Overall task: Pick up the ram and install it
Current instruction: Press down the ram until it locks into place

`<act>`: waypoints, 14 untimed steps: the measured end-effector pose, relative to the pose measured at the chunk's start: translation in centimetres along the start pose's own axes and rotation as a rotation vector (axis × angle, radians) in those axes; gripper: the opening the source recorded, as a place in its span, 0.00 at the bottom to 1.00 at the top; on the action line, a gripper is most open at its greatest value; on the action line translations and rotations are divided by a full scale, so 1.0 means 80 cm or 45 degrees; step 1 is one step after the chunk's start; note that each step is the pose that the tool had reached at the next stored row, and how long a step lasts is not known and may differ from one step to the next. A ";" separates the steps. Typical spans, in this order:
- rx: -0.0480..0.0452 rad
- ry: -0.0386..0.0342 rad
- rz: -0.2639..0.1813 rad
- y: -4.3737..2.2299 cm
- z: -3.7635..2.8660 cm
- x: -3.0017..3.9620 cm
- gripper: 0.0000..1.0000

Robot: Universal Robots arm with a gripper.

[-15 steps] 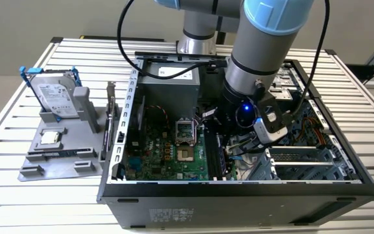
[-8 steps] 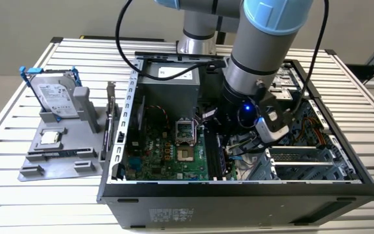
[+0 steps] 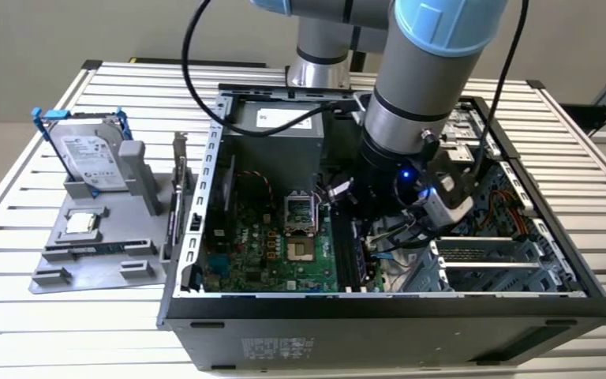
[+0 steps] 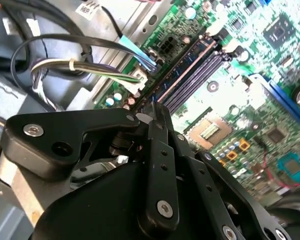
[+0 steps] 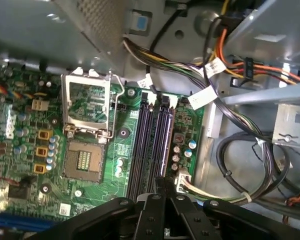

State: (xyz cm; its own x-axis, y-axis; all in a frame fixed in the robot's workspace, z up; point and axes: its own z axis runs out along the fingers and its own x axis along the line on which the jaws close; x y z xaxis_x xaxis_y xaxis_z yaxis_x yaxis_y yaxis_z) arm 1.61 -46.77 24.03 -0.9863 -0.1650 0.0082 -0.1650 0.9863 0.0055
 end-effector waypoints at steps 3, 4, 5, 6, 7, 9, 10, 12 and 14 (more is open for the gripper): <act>0.001 0.0004 -0.068 0.0000 0.0000 0.0000 0.00; 0.001 0.0006 -0.093 0.0000 0.0001 0.0000 0.00; 0.001 0.0008 -0.116 0.0000 0.0001 0.0000 0.00; 0.001 0.0008 -0.139 0.0000 0.0001 0.0000 0.00; 0.001 0.0010 -0.162 0.0000 0.0002 0.0000 0.00; 0.002 0.0012 -0.208 0.0000 0.0003 0.0000 0.00; 0.002 0.0013 -0.231 0.0000 0.0004 0.0000 0.00; 0.002 0.0015 -0.277 0.0000 0.0006 0.0000 0.00; 0.003 0.0018 -0.321 0.0000 0.0007 0.0000 0.00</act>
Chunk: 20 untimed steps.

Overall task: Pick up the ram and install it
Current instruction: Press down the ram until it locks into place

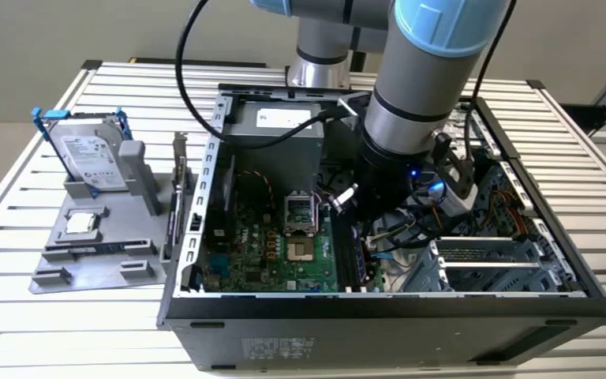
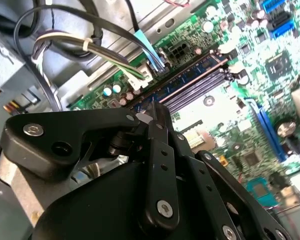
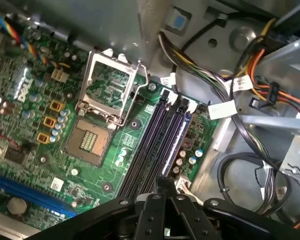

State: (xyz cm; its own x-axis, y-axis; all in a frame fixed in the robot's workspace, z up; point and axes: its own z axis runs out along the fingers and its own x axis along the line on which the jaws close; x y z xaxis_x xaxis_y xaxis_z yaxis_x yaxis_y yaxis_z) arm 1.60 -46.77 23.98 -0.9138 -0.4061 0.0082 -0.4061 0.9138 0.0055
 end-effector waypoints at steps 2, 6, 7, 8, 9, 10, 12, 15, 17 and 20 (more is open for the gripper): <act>0.000 0.0003 -0.043 0.0000 0.0002 0.0000 0.00; 0.001 0.0007 -0.131 0.0000 0.0006 0.0000 0.00; 0.001 0.0008 -0.154 0.0000 0.0006 0.0000 0.00; 0.001 0.0010 -0.178 0.0000 0.0007 0.0000 0.00; 0.002 0.0011 -0.201 0.0000 0.0007 0.0000 0.00; 0.002 0.0012 -0.223 0.0000 0.0008 0.0000 0.00; 0.002 0.0014 -0.269 0.0000 0.0010 0.0000 0.00; 0.003 0.0018 -0.338 0.0000 0.0011 0.0000 0.00; 0.003 0.0021 -0.384 0.0000 0.0011 0.0000 0.00; 0.004 0.0025 -0.452 0.0000 0.0013 0.0000 0.00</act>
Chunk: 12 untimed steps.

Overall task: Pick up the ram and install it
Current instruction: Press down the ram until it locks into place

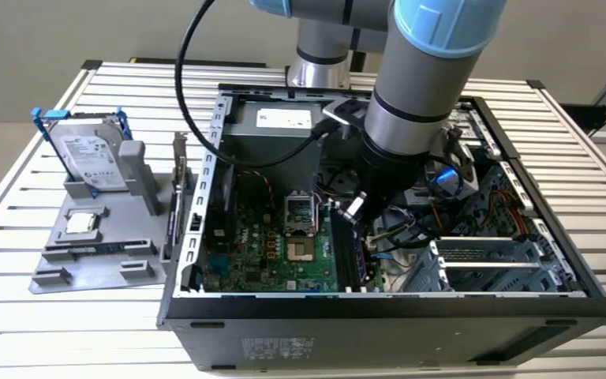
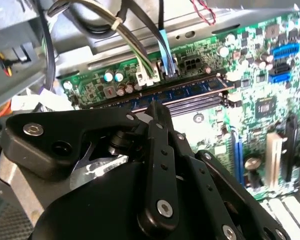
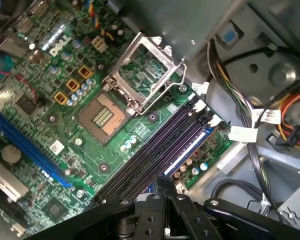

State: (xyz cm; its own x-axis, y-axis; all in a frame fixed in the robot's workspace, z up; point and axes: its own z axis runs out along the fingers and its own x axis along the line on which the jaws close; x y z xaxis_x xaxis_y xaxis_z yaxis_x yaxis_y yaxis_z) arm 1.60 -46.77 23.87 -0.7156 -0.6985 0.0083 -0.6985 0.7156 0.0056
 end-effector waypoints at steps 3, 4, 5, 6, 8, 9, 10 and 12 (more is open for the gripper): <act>0.000 0.0005 -0.062 0.0000 0.0001 0.0000 0.00; 0.001 0.0006 -0.083 0.0000 0.0002 0.0000 0.00; 0.001 0.0008 -0.104 0.0000 0.0002 0.0000 0.00; 0.001 0.0009 -0.122 0.0000 0.0003 0.0000 0.00; 0.001 0.0012 -0.157 0.0000 0.0004 0.0001 0.00; 0.001 0.0015 -0.175 0.0001 0.0005 0.0001 0.00; 0.001 0.0017 -0.193 0.0001 0.0005 0.0001 0.00; 0.001 0.0021 -0.229 0.0001 0.0007 0.0001 0.00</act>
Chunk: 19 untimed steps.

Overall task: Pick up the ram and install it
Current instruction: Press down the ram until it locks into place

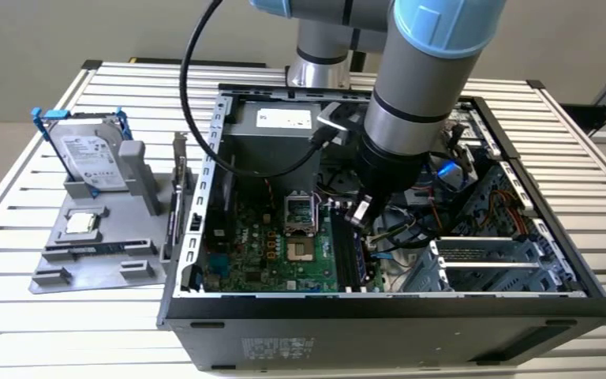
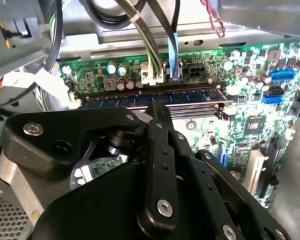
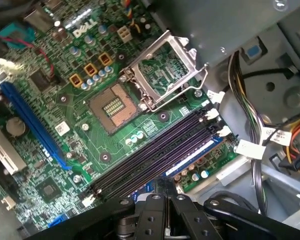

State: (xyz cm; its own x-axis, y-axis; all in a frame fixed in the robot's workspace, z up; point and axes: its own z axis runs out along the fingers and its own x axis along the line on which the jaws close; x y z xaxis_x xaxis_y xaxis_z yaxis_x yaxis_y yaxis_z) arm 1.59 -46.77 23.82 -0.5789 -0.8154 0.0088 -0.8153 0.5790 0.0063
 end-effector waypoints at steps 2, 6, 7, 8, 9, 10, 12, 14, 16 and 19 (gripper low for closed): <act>0.000 0.0003 -0.037 0.0000 0.0002 0.0000 0.00; 0.000 0.0013 -0.120 0.0001 0.0010 0.0000 0.00; 0.000 0.0016 -0.141 0.0000 0.0012 0.0000 0.00; 0.000 0.0018 -0.162 0.0000 0.0014 0.0000 0.00; 0.001 0.0020 -0.186 0.0000 0.0015 0.0000 0.00; 0.001 0.0021 -0.208 0.0000 0.0016 0.0000 0.00; 0.000 0.0007 -0.224 0.0000 0.0023 0.0000 0.00; -0.001 -0.0008 -0.255 0.0001 0.0030 0.0001 0.00; -0.001 -0.0009 -0.303 0.0001 0.0036 0.0000 0.00; -0.001 -0.0003 -0.371 0.0000 0.0044 0.0000 0.00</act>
State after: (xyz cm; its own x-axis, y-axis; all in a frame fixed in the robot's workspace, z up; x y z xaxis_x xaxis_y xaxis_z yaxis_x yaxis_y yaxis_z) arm 1.59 -46.77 23.47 -0.3206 -0.9472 0.0064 -0.9472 0.3206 0.0090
